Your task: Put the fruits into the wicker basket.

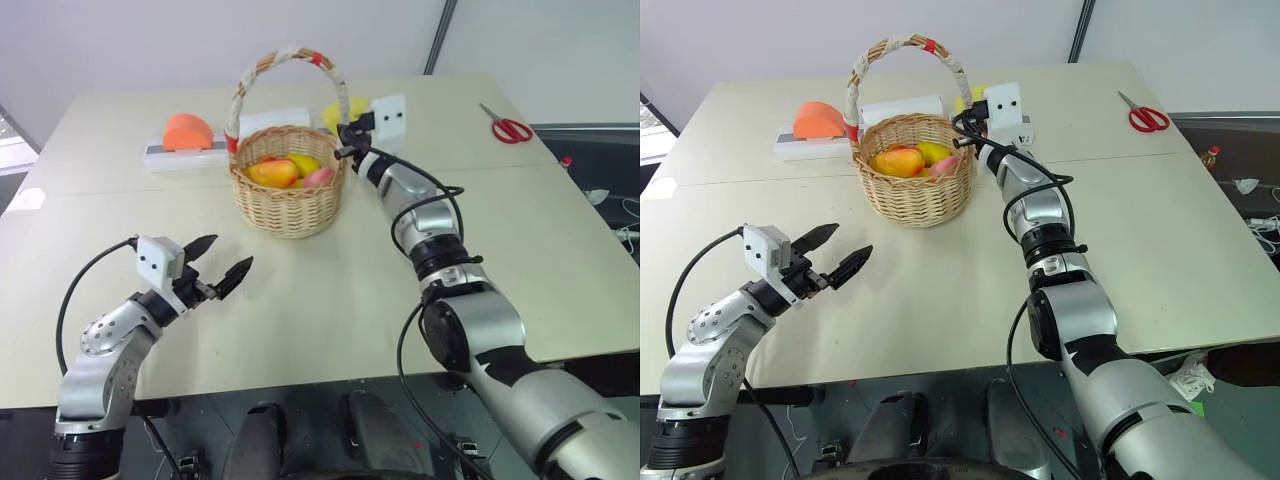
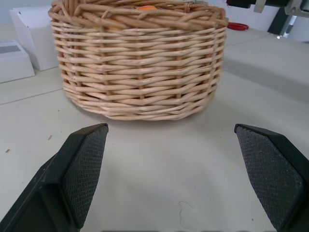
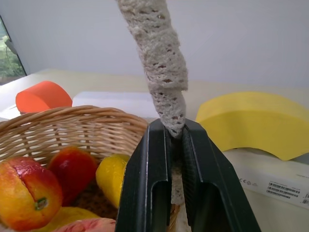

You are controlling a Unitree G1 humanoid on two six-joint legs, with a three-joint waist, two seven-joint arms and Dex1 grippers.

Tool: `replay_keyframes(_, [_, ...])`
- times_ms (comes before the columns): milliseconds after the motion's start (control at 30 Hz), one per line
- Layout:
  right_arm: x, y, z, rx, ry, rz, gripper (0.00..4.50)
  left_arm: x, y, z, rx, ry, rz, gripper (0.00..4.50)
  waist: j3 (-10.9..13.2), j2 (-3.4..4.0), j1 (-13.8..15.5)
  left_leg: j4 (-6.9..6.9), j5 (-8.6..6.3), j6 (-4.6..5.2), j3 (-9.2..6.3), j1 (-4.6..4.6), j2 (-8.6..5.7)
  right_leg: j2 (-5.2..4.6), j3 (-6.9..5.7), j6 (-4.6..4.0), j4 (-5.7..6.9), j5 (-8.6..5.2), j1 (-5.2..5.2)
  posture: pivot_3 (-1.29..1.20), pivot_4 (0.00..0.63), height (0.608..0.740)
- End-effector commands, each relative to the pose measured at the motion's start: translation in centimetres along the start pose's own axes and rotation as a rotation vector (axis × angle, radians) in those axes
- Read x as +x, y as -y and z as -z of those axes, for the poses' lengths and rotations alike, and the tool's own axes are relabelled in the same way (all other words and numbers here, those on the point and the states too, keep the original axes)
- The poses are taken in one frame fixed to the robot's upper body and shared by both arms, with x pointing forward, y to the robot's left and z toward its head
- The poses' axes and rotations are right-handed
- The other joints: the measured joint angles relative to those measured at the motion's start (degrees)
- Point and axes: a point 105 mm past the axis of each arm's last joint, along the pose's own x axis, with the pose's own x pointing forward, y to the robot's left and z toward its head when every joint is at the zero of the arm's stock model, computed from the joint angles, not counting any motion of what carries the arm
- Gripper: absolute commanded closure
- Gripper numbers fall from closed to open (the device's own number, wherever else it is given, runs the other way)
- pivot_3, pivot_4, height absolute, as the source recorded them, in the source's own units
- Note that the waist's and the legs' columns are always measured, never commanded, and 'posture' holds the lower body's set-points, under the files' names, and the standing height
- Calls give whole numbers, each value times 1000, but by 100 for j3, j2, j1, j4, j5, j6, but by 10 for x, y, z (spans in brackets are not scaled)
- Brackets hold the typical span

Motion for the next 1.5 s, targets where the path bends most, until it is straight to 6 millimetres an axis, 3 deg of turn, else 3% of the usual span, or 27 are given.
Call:
replay_keyframes(33, [-24,33,-46,-55,182,94,4443,4,4,-12,34,47,26,0,0,0,35,0,0,0,0,-2,-1,-1,0,0,-1,0,-1,0,150,740])
replay_keyframes(167, [-77,88,-61,-125,217,301,4443,11,8,-15,35,56,59,0,2,3,167,5,0,0,-9,-20,-11,-14,-3,2,-7,0,-5,0,150,740])
replay_keyframes(333, [-139,140,-66,-181,190,509,4443,24,15,-16,27,64,122,0,3,5,155,8,0,0,-7,-26,-13,-11,-4,3,-15,0,-6,0,150,740])
replay_keyframes(433, [-167,167,-62,-173,166,628,4443,32,20,-17,21,69,160,0,4,7,115,7,0,1,4,-16,-6,1,-1,4,-15,0,-6,0,150,740])
replay_keyframes(567, [-188,191,-53,-159,136,744,4443,42,27,-18,16,74,205,0,6,10,89,6,1,1,14,0,-2,41,16,4,-9,0,0,0,150,740])
replay_keyframes(667, [-193,197,-49,-153,123,771,4443,47,28,-19,17,80,213,0,7,11,76,6,1,1,26,4,9,62,21,2,-4,-1,0,0,150,740])
replay_keyframes(700, [-194,197,-49,-148,126,773,3621,48,28,-19,17,82,214,0,7,12,78,6,0,2,27,4,14,66,22,1,-4,-2,0,0,150,740])
replay_keyframes(767, [-196,195,-55,-174,137,773,2827,48,27,-20,19,83,210,0,7,12,80,6,0,2,25,4,16,70,22,1,-1,-2,0,0,150,740])
replay_keyframes(867, [-206,194,-64,-227,148,778,1218,46,22,-18,28,69,184,0,7,12,114,6,0,2,26,4,16,69,23,1,-1,-2,0,0,150,740])
replay_keyframes(1000, [-219,180,-67,-292,122,659,1218,36,5,-12,40,36,99,0,7,12,147,7,0,2,26,4,16,65,26,1,-2,-2,1,0,150,740])
replay_keyframes(1167, [-220,134,-45,-337,11,322,1218,18,-20,-1,61,-20,-32,0,7,12,126,7,-1,5,25,9,21,68,26,2,-5,-3,5,0,150,740])
replay_keyframes(1300, [-205,61,-10,-279,-93,-65,1218,-2,-36,12,69,-57,-126,0,7,13,92,8,-1,4,23,19,27,78,38,1,-4,-3,6,0,150,740])
replay_keyframes(1500, [-188,23,32,-226,-189,-222,1218,-13,-38,22,64,-74,-186,0,6,9,154,14,-1,4,17,16,26,73,35,1,-3,-4,8,0,150,740])
